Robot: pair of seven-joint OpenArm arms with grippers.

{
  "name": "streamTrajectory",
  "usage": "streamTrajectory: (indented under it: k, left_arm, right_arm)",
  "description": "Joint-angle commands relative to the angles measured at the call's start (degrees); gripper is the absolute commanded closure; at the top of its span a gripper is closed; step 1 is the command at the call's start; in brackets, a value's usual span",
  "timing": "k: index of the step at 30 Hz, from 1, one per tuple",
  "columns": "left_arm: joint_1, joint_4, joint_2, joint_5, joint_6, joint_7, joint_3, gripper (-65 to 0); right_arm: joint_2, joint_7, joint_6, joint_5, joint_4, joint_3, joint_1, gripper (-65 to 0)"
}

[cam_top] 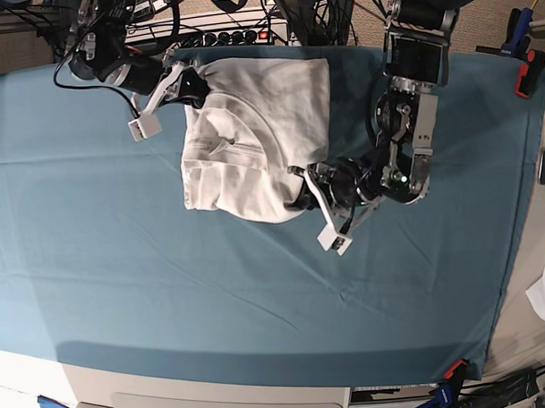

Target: Fold the T-shirt properly

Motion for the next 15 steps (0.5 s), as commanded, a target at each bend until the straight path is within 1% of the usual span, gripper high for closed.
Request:
streamTrajectory:
  k: [1, 5, 7, 8, 9, 11, 12, 13, 14, 15]
  left_arm:
    - [-1.8, 0.8, 0.2, -1.0, 0.0, -1.9, -0.2, 0.0]
    - [-1.7, 0.7, 0.1, -1.0, 0.0, -1.7, -0.2, 0.0]
    - [-1.7, 0.7, 0.1, -1.0, -0.1, -1.7, -0.2, 0.0]
    - [-1.7, 0.7, 0.1, -1.0, -0.1, -1.7, -0.2, 0.0]
    - [-1.7, 0.7, 0.1, -1.0, -0.1, -1.7, -0.2, -3.8]
    - [-1.8, 0.7, 0.1, -1.0, -0.6, -1.7, -0.2, -16.3]
    - [-1.8, 0.7, 0.1, -1.0, -1.4, -1.7, -0.2, -21.7]
    - [-1.9, 0.7, 0.0, -1.0, -1.8, -1.7, -0.2, -25.8]
    - [-1.9, 0.7, 0.0, -1.0, -1.7, -1.7, -0.2, -28.2]
    - [-2.0, 0.8, -0.2, -1.0, -1.7, -1.7, -0.2, -28.9]
  right_arm:
    - [-0.2, 0.0, 0.4, 0.8, 1.0, 0.1, 0.0, 0.0]
    - [-0.7, 0.3, 0.4, 0.4, 1.0, 0.1, 0.0, 0.0]
    - [-0.7, 0.6, 0.4, -1.5, 1.0, 0.1, 0.1, 0.0]
    - [-0.7, 0.9, 0.4, -2.7, 1.0, 0.1, 0.2, -3.5]
    - [-0.7, 1.4, 0.4, -3.6, 1.0, 0.1, 0.2, -9.0]
    - [-0.7, 3.0, 0.3, -5.5, 1.0, 0.1, 0.2, -20.2]
    - [-0.7, 4.2, 0.3, -6.1, 1.0, 0.1, 0.2, -23.2]
    - [-0.7, 5.1, 0.3, -6.6, 1.0, 0.1, 0.2, -23.6]
    - [-0.7, 5.8, 0.3, -6.8, 1.0, 0.1, 0.3, -23.6]
    - [-0.7, 6.1, 0.3, -6.8, 1.0, 0.2, 0.7, -23.6]
